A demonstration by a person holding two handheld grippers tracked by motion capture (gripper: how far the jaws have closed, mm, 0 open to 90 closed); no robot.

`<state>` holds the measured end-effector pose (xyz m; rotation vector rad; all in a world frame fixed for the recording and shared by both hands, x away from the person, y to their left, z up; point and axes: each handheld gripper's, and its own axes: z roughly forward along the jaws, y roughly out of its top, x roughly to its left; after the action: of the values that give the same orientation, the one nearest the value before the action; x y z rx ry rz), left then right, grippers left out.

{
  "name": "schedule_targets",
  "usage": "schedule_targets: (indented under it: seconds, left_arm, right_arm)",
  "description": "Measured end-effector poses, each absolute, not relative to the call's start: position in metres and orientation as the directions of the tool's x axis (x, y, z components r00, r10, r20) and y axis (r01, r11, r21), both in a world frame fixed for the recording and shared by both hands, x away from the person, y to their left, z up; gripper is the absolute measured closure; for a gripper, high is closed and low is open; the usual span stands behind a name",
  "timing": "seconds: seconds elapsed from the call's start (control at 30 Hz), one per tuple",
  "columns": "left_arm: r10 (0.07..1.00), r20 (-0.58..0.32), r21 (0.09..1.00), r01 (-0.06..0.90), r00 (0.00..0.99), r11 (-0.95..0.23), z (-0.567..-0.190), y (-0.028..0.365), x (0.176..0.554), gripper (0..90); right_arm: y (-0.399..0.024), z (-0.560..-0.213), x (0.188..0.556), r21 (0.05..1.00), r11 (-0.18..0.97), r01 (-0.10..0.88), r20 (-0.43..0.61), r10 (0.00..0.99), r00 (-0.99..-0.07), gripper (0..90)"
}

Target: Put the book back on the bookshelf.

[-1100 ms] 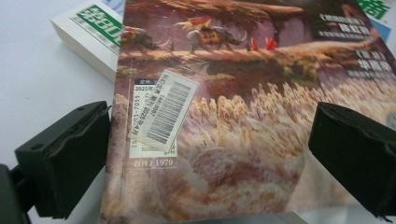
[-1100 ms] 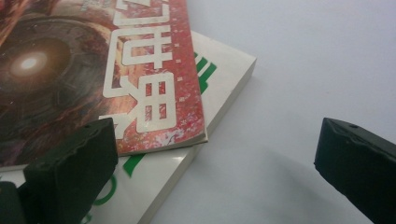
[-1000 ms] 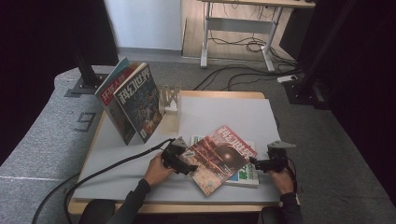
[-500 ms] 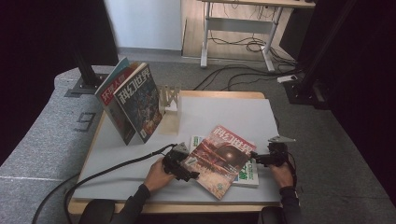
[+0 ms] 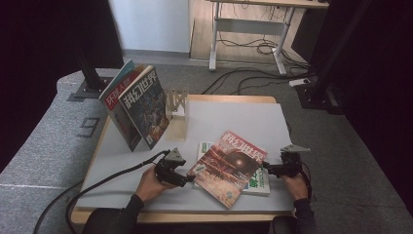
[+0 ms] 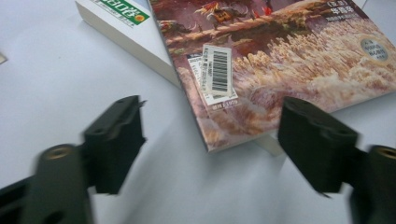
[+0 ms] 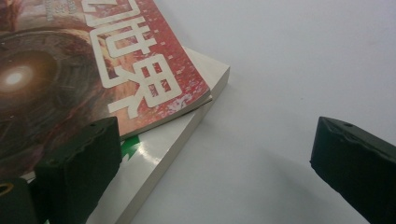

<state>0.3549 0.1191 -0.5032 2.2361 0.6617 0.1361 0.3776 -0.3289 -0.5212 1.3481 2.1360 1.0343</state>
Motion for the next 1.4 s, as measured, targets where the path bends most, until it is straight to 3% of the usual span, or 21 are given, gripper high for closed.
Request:
schedule_targets:
  seconds: [0.13,0.37,1.0,1.4]
  left_arm:
    - [0.491,-0.107,0.718,0.409,0.864,-0.563,-0.505,0.121,0.353,46.9]
    - [0.455,-0.149,0.714,0.414,0.878,-0.565,-0.507,0.122,0.354,64.6]
    - [0.454,-0.184,0.732,0.43,0.872,-0.529,-0.511,0.109,0.36,66.2]
    - [0.451,-0.188,0.739,0.428,0.873,-0.52,-0.513,0.101,0.363,65.9]
  right_arm:
    - [-0.331,-0.519,0.372,0.773,0.246,0.585,0.056,0.892,-0.448,1.7]
    - [-0.331,-0.519,0.369,0.771,0.241,0.589,0.067,0.889,-0.452,2.2]
    - [-0.325,-0.518,0.372,0.758,0.246,0.604,0.106,0.867,-0.487,2.8]
    - [-0.328,-0.524,0.383,0.734,0.2,0.649,0.185,0.861,-0.475,2.7]
